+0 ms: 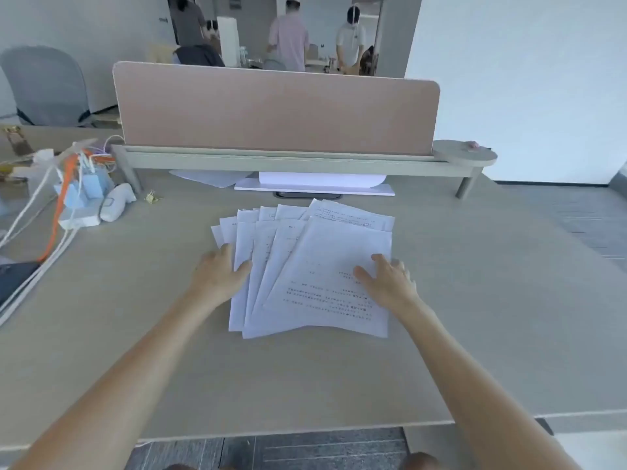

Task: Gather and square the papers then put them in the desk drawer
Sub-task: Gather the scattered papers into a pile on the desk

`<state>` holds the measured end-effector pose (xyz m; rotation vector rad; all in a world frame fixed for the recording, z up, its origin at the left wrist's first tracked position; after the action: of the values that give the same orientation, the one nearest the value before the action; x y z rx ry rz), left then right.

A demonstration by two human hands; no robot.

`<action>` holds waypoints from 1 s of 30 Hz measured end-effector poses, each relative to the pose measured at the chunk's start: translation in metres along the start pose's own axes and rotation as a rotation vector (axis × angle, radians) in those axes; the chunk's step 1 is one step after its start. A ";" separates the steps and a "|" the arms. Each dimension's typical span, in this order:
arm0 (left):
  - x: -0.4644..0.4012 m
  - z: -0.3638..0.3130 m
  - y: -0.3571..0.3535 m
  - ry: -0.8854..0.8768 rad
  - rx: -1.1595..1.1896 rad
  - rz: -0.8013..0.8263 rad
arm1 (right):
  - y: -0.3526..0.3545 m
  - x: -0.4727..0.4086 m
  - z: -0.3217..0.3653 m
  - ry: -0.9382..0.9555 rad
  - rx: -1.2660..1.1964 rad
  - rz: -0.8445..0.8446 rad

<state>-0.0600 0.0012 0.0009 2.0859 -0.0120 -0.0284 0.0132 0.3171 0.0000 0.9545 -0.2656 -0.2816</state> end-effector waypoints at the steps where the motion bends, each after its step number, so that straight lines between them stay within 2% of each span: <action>1: -0.003 0.003 -0.002 0.012 -0.028 -0.004 | -0.004 -0.005 -0.001 -0.015 0.034 -0.003; 5: -0.035 0.020 -0.019 0.082 -0.109 -0.012 | -0.021 -0.038 0.003 -0.023 0.169 -0.046; 10: -0.072 0.022 -0.034 0.007 -0.221 -0.081 | -0.030 -0.081 0.009 -0.037 0.299 -0.097; 20: -0.098 0.008 -0.045 -0.053 -0.221 -0.086 | -0.043 -0.100 0.022 0.071 0.317 -0.108; 23: -0.098 0.003 -0.039 -0.054 -0.107 -0.103 | -0.039 -0.101 0.023 0.060 0.252 -0.085; 25: -0.097 0.000 -0.030 -0.057 0.093 -0.130 | -0.031 -0.102 0.019 0.003 0.193 -0.108; 27: -0.097 0.002 -0.024 0.025 0.278 -0.104 | -0.029 -0.102 0.018 -0.019 0.222 -0.127; 30: -0.104 0.001 -0.023 0.032 0.331 -0.102 | -0.033 -0.104 0.023 0.028 0.224 -0.122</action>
<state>-0.1637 0.0138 -0.0184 2.4158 0.1165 -0.0585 -0.0951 0.3182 -0.0248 1.1979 -0.2164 -0.3547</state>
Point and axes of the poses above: each hand's wrist, its own x-axis away from the middle knuckle, its own y-axis out of the back of the hand, z = x × y, the point moved 6 cm from there along -x, towards the middle knuckle, and after that the axes turned 4 degrees about -x, right-handed, at the moved point
